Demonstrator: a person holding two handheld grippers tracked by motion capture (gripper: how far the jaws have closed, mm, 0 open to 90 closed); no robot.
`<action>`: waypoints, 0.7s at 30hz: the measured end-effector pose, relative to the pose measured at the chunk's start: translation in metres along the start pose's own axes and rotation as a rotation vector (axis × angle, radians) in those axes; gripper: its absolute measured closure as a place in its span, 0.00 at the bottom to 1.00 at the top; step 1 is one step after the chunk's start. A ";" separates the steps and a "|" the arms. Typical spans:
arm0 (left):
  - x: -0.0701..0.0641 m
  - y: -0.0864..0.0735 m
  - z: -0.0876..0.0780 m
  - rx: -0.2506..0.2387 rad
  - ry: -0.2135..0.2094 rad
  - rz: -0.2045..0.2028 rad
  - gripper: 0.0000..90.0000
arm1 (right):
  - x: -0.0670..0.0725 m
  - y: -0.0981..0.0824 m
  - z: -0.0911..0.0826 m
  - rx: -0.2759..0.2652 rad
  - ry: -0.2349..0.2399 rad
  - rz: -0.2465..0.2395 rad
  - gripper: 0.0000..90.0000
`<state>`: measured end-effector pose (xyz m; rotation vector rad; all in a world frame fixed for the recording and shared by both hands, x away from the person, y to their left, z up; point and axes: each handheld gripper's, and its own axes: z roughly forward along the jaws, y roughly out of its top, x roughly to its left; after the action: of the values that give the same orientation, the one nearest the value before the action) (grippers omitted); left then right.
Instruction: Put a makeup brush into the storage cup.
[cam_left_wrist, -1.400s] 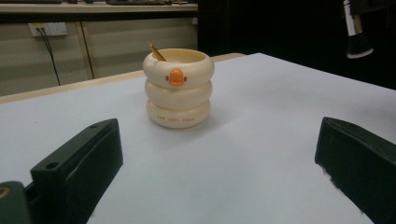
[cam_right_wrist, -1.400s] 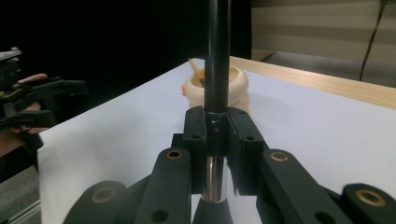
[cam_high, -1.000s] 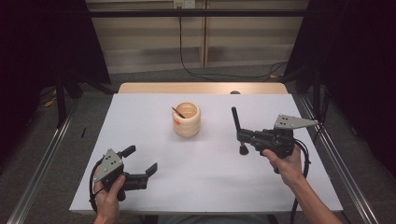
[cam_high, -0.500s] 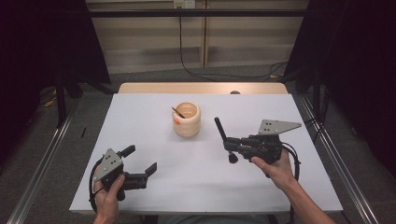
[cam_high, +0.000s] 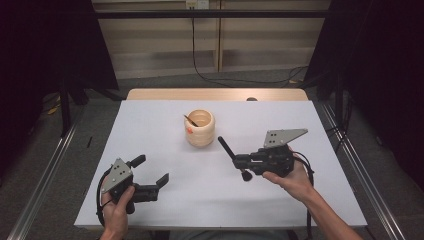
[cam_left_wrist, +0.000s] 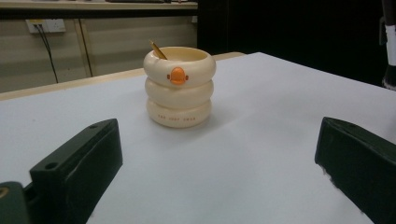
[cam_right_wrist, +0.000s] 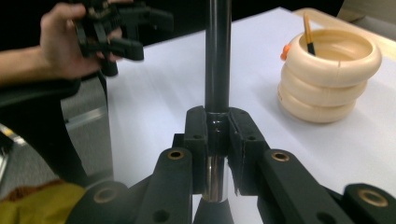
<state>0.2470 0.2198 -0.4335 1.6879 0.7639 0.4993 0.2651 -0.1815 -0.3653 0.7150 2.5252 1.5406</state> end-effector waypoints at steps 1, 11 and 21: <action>0.000 0.000 0.000 0.000 0.001 0.000 0.01 | 0.000 0.001 0.002 0.024 -0.003 -0.010 0.88; 0.000 0.000 -0.001 -0.003 0.000 -0.001 0.01 | -0.004 0.011 0.017 0.216 -0.018 -0.040 0.88; 0.000 0.000 -0.001 -0.002 0.002 -0.001 0.01 | -0.002 0.012 0.033 0.395 -0.025 -0.078 0.88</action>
<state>0.2464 0.2205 -0.4330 1.6853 0.7650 0.5013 0.2817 -0.1514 -0.3712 0.6573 2.8318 1.0099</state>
